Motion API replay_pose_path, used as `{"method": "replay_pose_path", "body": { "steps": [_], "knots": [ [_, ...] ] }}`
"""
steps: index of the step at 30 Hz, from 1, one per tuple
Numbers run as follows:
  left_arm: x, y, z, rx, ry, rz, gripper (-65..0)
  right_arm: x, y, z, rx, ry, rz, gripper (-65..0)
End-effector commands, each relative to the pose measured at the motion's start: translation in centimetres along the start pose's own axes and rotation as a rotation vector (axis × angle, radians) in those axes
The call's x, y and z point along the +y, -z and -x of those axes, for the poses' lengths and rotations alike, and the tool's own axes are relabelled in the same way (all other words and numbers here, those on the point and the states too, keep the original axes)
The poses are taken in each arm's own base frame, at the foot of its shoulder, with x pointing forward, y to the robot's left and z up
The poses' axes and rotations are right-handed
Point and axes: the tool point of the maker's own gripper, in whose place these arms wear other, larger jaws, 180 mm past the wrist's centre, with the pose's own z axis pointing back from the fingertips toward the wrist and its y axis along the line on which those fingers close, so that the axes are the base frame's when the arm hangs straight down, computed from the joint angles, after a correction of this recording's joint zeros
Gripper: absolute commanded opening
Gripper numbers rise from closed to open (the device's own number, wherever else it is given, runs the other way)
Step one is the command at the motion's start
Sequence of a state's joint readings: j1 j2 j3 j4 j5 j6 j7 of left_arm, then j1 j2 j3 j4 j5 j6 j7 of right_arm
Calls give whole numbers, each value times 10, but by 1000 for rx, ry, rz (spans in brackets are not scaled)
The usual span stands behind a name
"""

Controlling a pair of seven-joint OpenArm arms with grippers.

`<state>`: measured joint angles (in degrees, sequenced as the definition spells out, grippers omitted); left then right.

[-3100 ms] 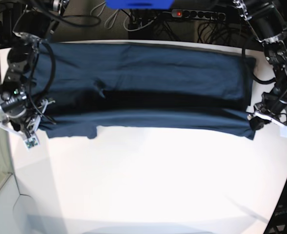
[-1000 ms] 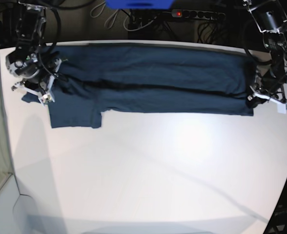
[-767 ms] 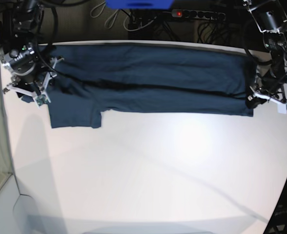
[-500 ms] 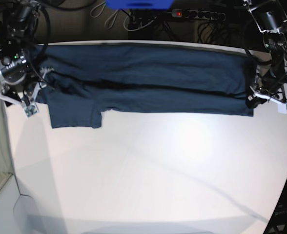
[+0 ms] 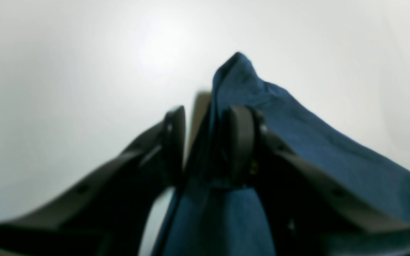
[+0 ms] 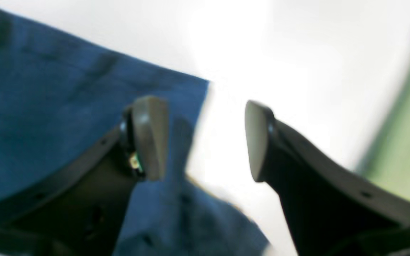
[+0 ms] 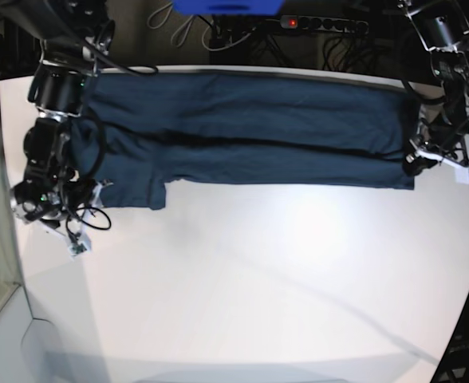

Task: Layout the t-shirt on the table in an organized manner, then fold the t-shirt properly
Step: 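Tuck the sleeve end under with the right gripper and straighten the strip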

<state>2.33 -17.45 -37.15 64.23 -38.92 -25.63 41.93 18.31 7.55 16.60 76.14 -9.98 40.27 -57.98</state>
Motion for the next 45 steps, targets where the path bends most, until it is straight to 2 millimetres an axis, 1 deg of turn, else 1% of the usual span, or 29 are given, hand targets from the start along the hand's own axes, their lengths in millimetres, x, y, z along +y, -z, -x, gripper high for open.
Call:
{"method": "replay_pose_path", "body": {
  "steps": [1,4,6,7,8,10,13,14,16,17,19,21,23,25,27,29,32,34,36,39,40,42,45],
  "knots": [
    [14,-4,11,66,24,-55,-445,-6,-1,-16,-50,12,4,-302],
    [14,-4,11,66,24,-55,-445,7,17,-6,-39,30,-55,-305],
    [14,-4,11,66,24,-55,-445,14,25,-1,-35,39,-82,-309],
    [14,-4,11,66,24,-55,-445,15,27,0,-34,41,-89,-317],
    [14,-4,11,66,24,-55,-445,16,28,4,-27,42,-92,-341],
    [14,-4,11,66,24,-55,-445,18,29,6,-23,43,-96,-424],
    [14,-4,11,66,24,-55,-445,14,28,9,-10,41,-88,-627],
    [14,-4,11,66,24,-55,-445,13,28,9,-7,40,-85,-650],
    [13,-4,10,63,25,-53,-443,8,27,13,7,37,-76,-650],
    [12,-5,8,59,27,-53,-443,4,24,12,5,34,-64,-648],
    [12,-5,7,55,26,-50,-442,1,16,15,9,21,-37,-650],
    [15,-8,1,49,35,-54,-442,-6,-1,12,-16,1,15,-650],
    [16,-9,0,55,37,-58,-442,-10,-18,11,-40,-25,65,-650],
    [17,-10,1,68,32,-60,-442,-7,-32,9,-62,-42,95,-650],
    [23,-16,-7,49,14,-72,-442,-5,-44,11,-72,-54,121,-650],
    [21,-20,-14,33,16,-73,-442,-5,-53,13,-75,-64,143,-650],
    [14,-24,-23,19,46,-65,-442,0,-65,18,-77,-65,164,-650],
    [10,-26,-28,12,62,-61,-442,-1,-76,24,-56,-71,190,-650],
    [10,-29,-29,17,67,-64,-442,1,-87,34,-35,-82,212,-650],
    [16,-36,-32,7,51,-80,-442,9,-102,47,-31,-104,233,-650],
    [19,-37,-32,6,43,-85,-442,16,-104,51,-32,-101,224,-650],
    [22,-39,-33,0,34,-91,-442,24,-104,61,-21,-99,210,-650],
    [21,-38,-32,3,36,-89,-442,33,-101,79,22,-107,186,-650]
  ]
}}
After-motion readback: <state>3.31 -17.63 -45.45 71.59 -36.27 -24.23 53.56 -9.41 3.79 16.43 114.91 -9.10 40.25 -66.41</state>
